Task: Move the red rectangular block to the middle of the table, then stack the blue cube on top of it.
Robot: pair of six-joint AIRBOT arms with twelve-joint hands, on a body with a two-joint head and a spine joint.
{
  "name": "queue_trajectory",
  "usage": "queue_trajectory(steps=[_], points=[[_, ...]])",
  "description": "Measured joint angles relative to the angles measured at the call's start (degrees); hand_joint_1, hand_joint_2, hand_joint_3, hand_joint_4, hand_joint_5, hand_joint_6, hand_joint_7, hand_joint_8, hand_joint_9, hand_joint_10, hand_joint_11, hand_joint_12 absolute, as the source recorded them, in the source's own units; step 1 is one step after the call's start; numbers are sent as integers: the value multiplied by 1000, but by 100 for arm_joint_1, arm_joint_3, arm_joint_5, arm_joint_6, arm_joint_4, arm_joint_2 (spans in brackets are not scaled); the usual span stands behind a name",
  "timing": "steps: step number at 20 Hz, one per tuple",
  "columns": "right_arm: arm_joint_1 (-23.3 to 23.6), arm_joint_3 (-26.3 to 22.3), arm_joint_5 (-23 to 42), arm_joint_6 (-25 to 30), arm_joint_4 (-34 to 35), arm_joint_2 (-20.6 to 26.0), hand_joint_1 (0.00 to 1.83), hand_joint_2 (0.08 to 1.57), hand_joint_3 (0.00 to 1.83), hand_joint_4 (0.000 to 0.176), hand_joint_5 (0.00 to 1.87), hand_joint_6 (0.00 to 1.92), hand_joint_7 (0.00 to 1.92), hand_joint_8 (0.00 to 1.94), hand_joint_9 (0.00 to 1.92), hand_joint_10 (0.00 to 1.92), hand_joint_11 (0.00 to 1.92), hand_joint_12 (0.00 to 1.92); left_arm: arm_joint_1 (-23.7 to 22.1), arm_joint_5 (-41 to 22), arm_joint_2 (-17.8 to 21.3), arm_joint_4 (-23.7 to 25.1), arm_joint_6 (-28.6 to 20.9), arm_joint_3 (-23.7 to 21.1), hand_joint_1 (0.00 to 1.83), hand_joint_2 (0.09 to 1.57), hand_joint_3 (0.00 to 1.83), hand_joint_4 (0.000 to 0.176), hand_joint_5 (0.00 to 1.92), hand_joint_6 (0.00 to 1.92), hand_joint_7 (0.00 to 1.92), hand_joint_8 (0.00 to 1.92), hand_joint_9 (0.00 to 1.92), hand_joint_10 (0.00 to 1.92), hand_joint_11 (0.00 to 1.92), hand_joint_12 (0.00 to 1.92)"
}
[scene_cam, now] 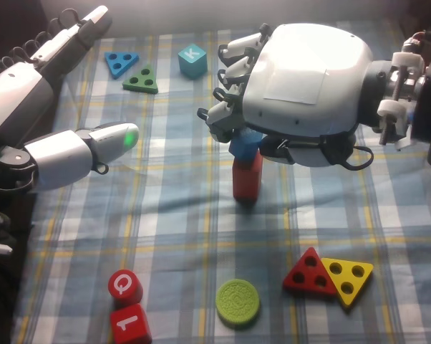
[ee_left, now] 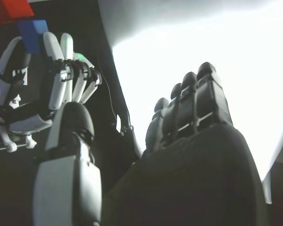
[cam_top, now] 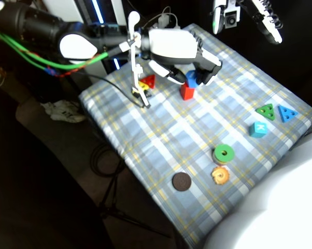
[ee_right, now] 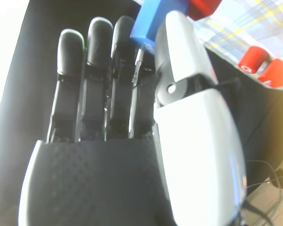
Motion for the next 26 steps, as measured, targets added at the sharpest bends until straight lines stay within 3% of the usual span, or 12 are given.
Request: queue_trajectory(steps=[2,4,9,10,17,19,20,26], points=[[0,0,-15,13,-31,-11,1251,1106,0,0,997,796,1028,1145,728,1211,413,1549,2,0,0,0,-11,0,716,1182,2,107,0,0,0,0,0,0,0,0],[4,0,-17,39,-35,-24,1251,1106,0,0,997,796,1028,1145,729,1211,413,1549,2,-4,0,0,-28,0,716,1183,1,97,0,0,0,0,0,0,0,0],[4,0,-26,44,-33,-22,1251,1106,0,0,998,795,1029,1145,729,1210,413,1549,7,-20,0,-7,-39,0,702,1181,0,108,0,0,0,0,0,0,0,0],[4,0,-26,46,-33,-24,1251,1106,0,0,998,795,1029,1145,729,1209,413,1549,7,-20,0,-9,-39,0,695,1186,2,101,0,0,0,0,0,0,0,0],[4,-2,-28,57,-33,-22,1251,1106,0,0,998,794,1029,1144,730,1208,414,1548,39,-28,0,-15,-44,-4,722,1182,0,107,0,0,0,0,0,0,0,0],[4,-26,-28,61,-33,-22,1252,1106,0,0,998,794,1029,1144,730,1208,414,1548,42,-33,0,-13,-44,-4,732,1180,0,105,0,0,0,0,0,0,0,0],[4,-44,-28,61,-35,-22,1251,1106,0,0,998,794,1029,1144,730,1207,414,1548,42,-33,0,-11,-44,-7,747,1177,0,94,0,0,0,0,0,0,0,0],[4,-90,-31,70,-52,31,1252,1105,0,0,999,793,1029,1143,731,1206,414,1548,42,-33,0,-11,-44,-7,730,1179,0,95,0,0,0,0,0,0,0,0]])
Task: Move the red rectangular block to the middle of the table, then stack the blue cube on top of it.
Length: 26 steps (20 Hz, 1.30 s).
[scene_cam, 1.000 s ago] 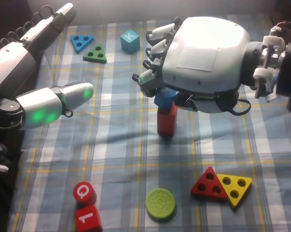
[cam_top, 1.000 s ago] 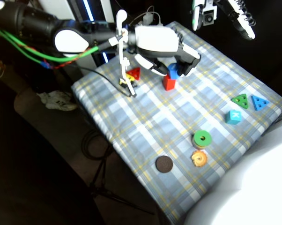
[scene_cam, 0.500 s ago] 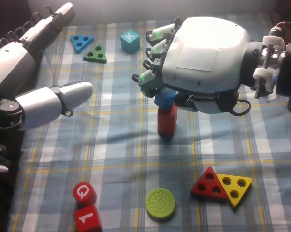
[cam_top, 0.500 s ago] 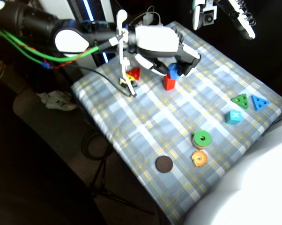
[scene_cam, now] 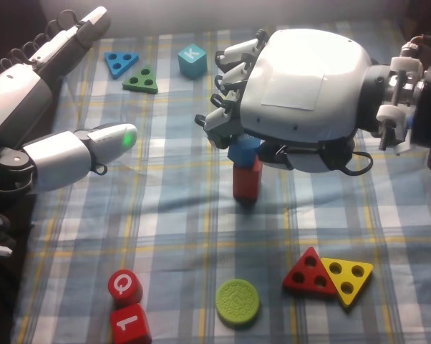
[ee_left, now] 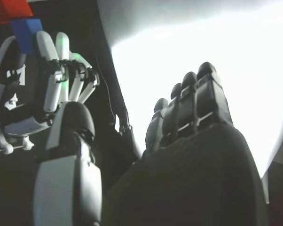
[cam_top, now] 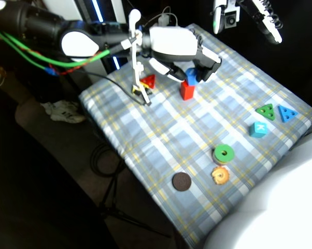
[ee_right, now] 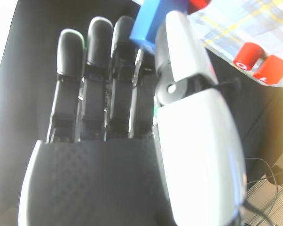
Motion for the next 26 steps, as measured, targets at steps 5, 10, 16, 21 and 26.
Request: queue_trajectory(steps=[5,10,16,21,26], points=[[0,-9,-11,0,0,59,1162,1121,0,0,973,985,1024,1323,799,1709,768,1906,2,0,0,-20,0,0,713,1176,0,103,0,0,0,0,0,0,0,0],[0,-11,-26,2,0,59,1235,1131,0,0,946,860,972,1363,739,1532,725,1900,2,-2,0,-22,-13,2,699,1183,2,115,0,0,0,0,0,0,0,0],[0,-11,-46,2,-46,59,1166,1132,0,0,944,1023,992,1397,795,1773,763,1921,2,-2,0,-24,-15,0,684,1183,1,110,0,0,0,0,0,0,0,0],[0,-11,-111,4,-48,59,1034,1071,0,0,710,120,890,205,597,1053,328,1770,2,0,0,-22,-17,0,658,1195,5,114,0,0,0,0,0,0,0,0],[0,-11,-162,4,-66,59,1014,1083,0,0,746,36,893,62,560,971,280,1773,33,7,0,-35,-20,2,681,1186,0,103,0,0,0,0,0,0,0,0]])
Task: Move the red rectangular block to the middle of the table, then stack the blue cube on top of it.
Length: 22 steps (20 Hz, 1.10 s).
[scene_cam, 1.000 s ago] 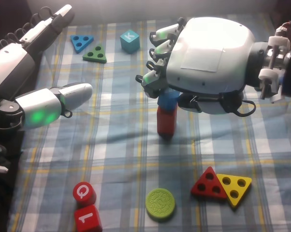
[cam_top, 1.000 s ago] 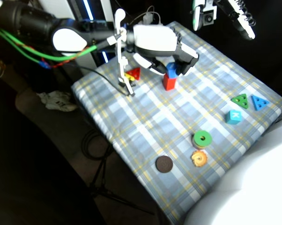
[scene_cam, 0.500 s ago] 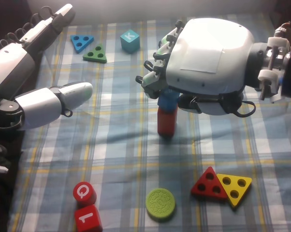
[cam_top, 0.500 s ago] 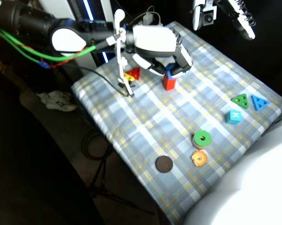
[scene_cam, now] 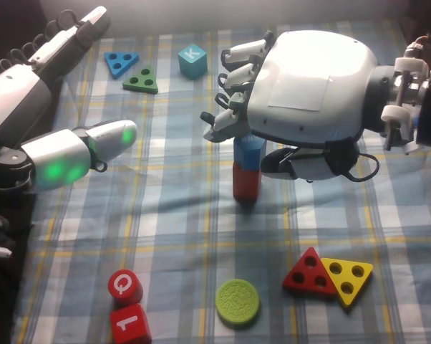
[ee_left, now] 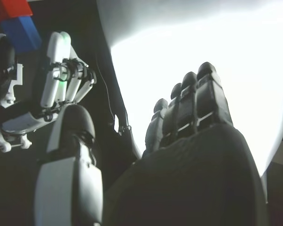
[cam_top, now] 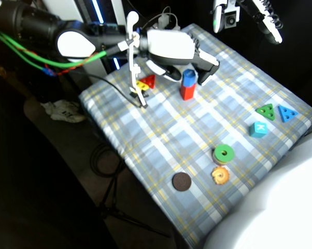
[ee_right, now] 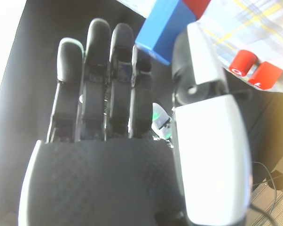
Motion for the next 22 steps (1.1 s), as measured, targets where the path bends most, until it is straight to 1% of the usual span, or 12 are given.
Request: queue_trajectory(steps=[1,6,7,8,9,10,12,16,18,19,21,22], points=[[0,0,0,-2,0,0,1003,1080,0,0,742,33,884,52,550,994,272,1776,-2,-4,0,-9,0,0,661,1195,3,93,0,0,0,0,0,0,0,0],[0,-11,-7,-2,0,0,851,1098,3,9,597,0,785,2,450,1052,187,1819,-2,-11,0,-9,0,0,662,1194,2,99,0,0,0,0,0,0,0,0],[0,-33,-11,4,0,4,619,1111,10,28,199,0,318,0,173,931,37,1772,-2,-9,0,-9,0,0,674,1189,0,100,0,0,0,0,0,0,0,0],[0,-61,-22,2,-13,7,497,1042,0,27,39,0,84,0,74,685,7,1632,-2,-11,0,-9,-2,0,707,1186,0,90,0,0,0,0,0,0,0,0],[0,-66,-31,7,-24,4,419,983,0,54,7,0,16,0,14,353,1,1397,-2,-11,0,-9,-2,0,715,1186,0,90,0,0,0,0,0,0,0,0],[0,-66,-26,7,-24,4,334,969,0,53,1,0,2,0,2,70,0,1107,-2,-11,0,-9,-4,0,703,1187,0,96,0,0,0,0,0,0,0,0],[0,-72,-11,7,-22,7,305,966,0,50,0,0,0,0,0,2,0,707,-2,-11,0,-13,-9,0,686,1185,0,104,0,0,0,0,0,0,0,0],[0,-212,66,9,15,175,314,961,3,29,0,0,0,0,0,0,0,575,-2,-13,0,-13,-20,0,706,1172,0,92,0,0,0,0,0,0,0,0],[0,-306,197,9,94,431,447,930,0,54,0,0,0,0,0,0,0,47,-2,-15,0,-11,-20,-2,666,1179,0,103,0,0,0,0,0,0,0,0],[0,-350,240,9,140,542,473,925,0,58,0,0,0,0,0,0,0,9,-2,-17,0,-11,-22,0,669,1178,0,103,0,0,0,0,0,0,0,0],[0,-459,380,9,291,863,474,950,8,15,0,0,0,0,0,0,0,0,0,-42,0,-9,-24,-9,723,1172,0,107,0,0,0,0,0,0,0,0],[0,-501,431,9,358,1034,478,958,11,31,0,0,0,0,0,0,0,0,13,-85,0,-15,-37,-20,727,1171,0,110,0,0,0,0,0,0,0,0]])
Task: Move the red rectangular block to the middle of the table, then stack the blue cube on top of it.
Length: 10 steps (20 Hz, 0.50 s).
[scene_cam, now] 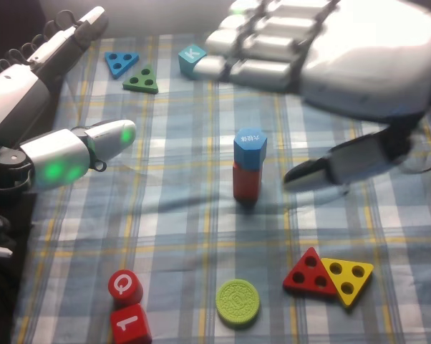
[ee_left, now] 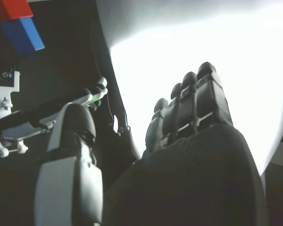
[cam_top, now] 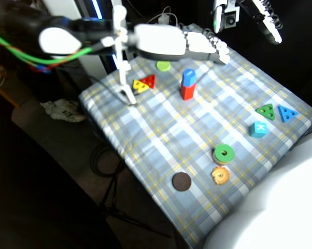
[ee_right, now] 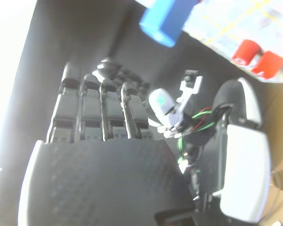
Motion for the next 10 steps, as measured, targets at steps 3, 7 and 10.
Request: queue_trajectory(steps=[3,7,10], points=[[-35,-63,142,0,278,417,441,999,23,34,0,0,0,0,0,0,0,0,61,-57,2,0,-70,-17,739,1173,0,114,0,0,0,0,0,0,0,0],[-426,-144,468,-188,1029,787,230,994,11,19,0,0,0,0,0,0,0,0,85,-149,2,-17,-136,-17,733,1177,1,122,0,0,0,0,0,0,0,0],[-778,-201,929,-442,1731,1012,322,999,9,35,0,0,0,0,0,0,0,0,98,-225,28,9,-201,-17,641,1196,7,151,0,0,0,0,0,0,0,0]])
